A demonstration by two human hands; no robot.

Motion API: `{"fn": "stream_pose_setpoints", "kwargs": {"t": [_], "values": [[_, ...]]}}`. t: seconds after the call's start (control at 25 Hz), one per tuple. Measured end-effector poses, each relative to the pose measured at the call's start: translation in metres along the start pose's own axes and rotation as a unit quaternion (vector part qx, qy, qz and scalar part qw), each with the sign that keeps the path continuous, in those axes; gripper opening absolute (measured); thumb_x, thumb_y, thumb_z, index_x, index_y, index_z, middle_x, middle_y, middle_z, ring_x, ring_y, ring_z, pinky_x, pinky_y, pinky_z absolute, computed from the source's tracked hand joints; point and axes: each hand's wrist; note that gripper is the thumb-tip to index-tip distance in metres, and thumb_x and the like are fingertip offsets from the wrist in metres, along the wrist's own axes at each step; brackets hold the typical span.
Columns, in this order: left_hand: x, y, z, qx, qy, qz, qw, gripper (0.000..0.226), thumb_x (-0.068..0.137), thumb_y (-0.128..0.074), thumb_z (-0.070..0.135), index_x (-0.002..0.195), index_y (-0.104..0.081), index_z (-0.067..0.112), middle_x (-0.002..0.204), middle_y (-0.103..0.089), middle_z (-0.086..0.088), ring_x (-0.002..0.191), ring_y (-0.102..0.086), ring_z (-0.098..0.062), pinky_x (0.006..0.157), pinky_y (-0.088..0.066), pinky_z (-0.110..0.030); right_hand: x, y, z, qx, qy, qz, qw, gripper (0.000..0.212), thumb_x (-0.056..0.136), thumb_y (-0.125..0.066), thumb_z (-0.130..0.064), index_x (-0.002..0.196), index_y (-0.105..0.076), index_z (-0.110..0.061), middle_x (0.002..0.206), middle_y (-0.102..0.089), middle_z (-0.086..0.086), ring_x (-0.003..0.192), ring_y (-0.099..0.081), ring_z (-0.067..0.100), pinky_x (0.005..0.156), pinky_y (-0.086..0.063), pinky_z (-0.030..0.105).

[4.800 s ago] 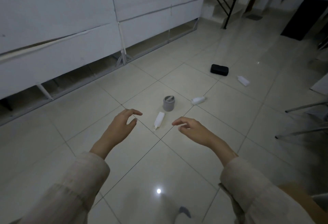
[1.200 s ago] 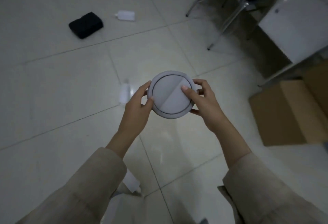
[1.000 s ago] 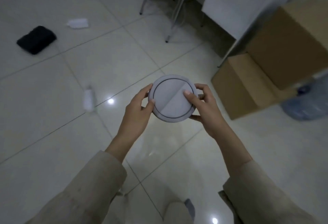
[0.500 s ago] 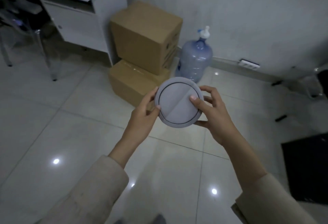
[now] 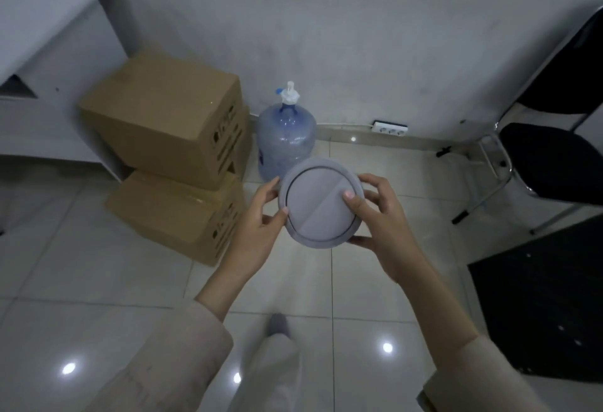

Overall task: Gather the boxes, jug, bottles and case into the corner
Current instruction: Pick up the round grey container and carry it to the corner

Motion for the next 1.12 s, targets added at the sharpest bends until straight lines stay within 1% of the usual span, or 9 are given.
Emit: {"fn": "stream_pose_setpoints", "kwargs": {"t": [0.28, 0.4, 0.52, 0.64, 0.72, 0.8, 0.88, 0.96, 1.12], "values": [[0.139, -0.021, -0.054, 0.026, 0.099, -0.007, 0.995, 0.039, 0.091, -0.051, 0.01, 0.124, -0.045, 0.03, 0.114, -0.051, 0.026, 0.087, -0.051, 0.025, 0.077, -0.047, -0.013, 0.154, 0.002, 0.025, 0.052, -0.075, 0.004, 0.996, 0.036, 0.086, -0.06, -0.031, 0.121, -0.048, -0.033, 0.13, -0.048, -0.005, 0.109, -0.053, 0.01, 0.072, -0.057, 0.034], [0.187, -0.02, -0.102, 0.029, 0.135, 0.001, 0.99, 0.04, 0.088, -0.054, 0.02, 0.124, -0.042, 0.031, 0.115, -0.05, 0.024, 0.088, -0.053, 0.022, 0.08, -0.046, -0.017, 0.22, -0.013, 0.063, 0.062, -0.1, 0.005, 0.993, 0.038, 0.088, -0.059, -0.03, 0.124, -0.048, -0.032, 0.13, -0.049, -0.006, 0.108, -0.053, 0.007, 0.078, -0.056, 0.036], [0.23, -0.02, -0.172, 0.037, 0.2, 0.008, 0.979, 0.047, 0.091, -0.053, 0.012, 0.133, -0.036, 0.024, 0.117, -0.048, 0.017, 0.084, -0.059, 0.004, 0.069, -0.047, -0.009, 0.286, -0.036, 0.12, 0.069, -0.143, 0.002, 0.987, 0.038, 0.09, -0.057, -0.029, 0.126, -0.047, -0.029, 0.128, -0.05, -0.007, 0.104, -0.052, 0.002, 0.08, -0.054, 0.037], [0.275, -0.025, -0.269, 0.066, 0.228, 0.015, 0.971, 0.049, 0.089, -0.054, 0.01, 0.133, -0.036, 0.023, 0.126, -0.049, -0.002, 0.097, -0.059, -0.018, 0.07, -0.049, -0.012, 0.354, -0.058, 0.2, 0.07, -0.186, -0.007, 0.98, 0.036, 0.092, -0.054, -0.028, 0.127, -0.045, -0.026, 0.124, -0.049, -0.008, 0.101, -0.051, 0.001, 0.085, -0.052, 0.039], [0.301, -0.03, -0.333, 0.089, 0.257, 0.031, 0.962, 0.053, 0.082, -0.056, 0.021, 0.131, -0.037, 0.025, 0.13, -0.045, -0.009, 0.111, -0.053, -0.031, 0.084, -0.05, -0.028, 0.398, -0.068, 0.255, 0.071, -0.218, -0.01, 0.973, 0.034, 0.093, -0.052, -0.027, 0.126, -0.045, -0.025, 0.124, -0.048, -0.006, 0.098, -0.05, 0.002, 0.084, -0.051, 0.04], [0.318, -0.041, -0.392, 0.097, 0.302, 0.04, 0.947, 0.063, 0.078, -0.053, 0.028, 0.137, -0.034, 0.02, 0.137, -0.037, -0.013, 0.123, -0.044, -0.031, 0.101, -0.043, -0.043, 0.435, -0.077, 0.309, 0.064, -0.255, -0.006, 0.965, 0.033, 0.093, -0.05, -0.027, 0.126, -0.045, -0.026, 0.123, -0.048, -0.004, 0.094, -0.049, 0.003, 0.082, -0.05, 0.04], [0.331, -0.052, -0.439, 0.086, 0.329, 0.047, 0.939, 0.067, 0.082, -0.053, 0.031, 0.143, -0.027, 0.019, 0.143, -0.031, -0.009, 0.13, -0.037, -0.026, 0.108, -0.033, -0.035, 0.468, -0.082, 0.353, 0.048, -0.282, -0.004, 0.958, 0.034, 0.093, -0.047, -0.025, 0.127, -0.044, -0.027, 0.118, -0.047, -0.005, 0.09, -0.048, 0.004, 0.08, -0.048, 0.038], [0.34, -0.062, -0.475, 0.074, 0.361, 0.048, 0.928, 0.064, 0.091, -0.051, 0.022, 0.146, -0.018, 0.021, 0.147, -0.023, -0.007, 0.134, -0.03, -0.023, 0.103, -0.025, -0.025, 0.494, -0.085, 0.388, 0.037, -0.306, -0.001, 0.951, 0.035, 0.094, -0.042, -0.024, 0.129, -0.043, -0.028, 0.115, -0.045, -0.005, 0.092, -0.048, 0.009, 0.082, -0.045, 0.039], [0.349, -0.073, -0.517, 0.035, 0.386, 0.04, 0.921, 0.064, 0.093, -0.049, 0.024, 0.147, -0.015, 0.022, 0.154, -0.016, -0.003, 0.141, -0.023, -0.021, 0.11, -0.023, -0.03, 0.523, -0.084, 0.437, 0.028, -0.354, -0.01, 0.935, 0.046, 0.093, -0.038, -0.018, 0.136, -0.037, -0.032, 0.125, -0.042, -0.002, 0.11, -0.042, 0.022, 0.085, -0.041, 0.043]]}}
Point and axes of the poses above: each hand's wrist, its own x-axis towards the middle knuckle, its own y-axis out of the back of the hand, z = x × y
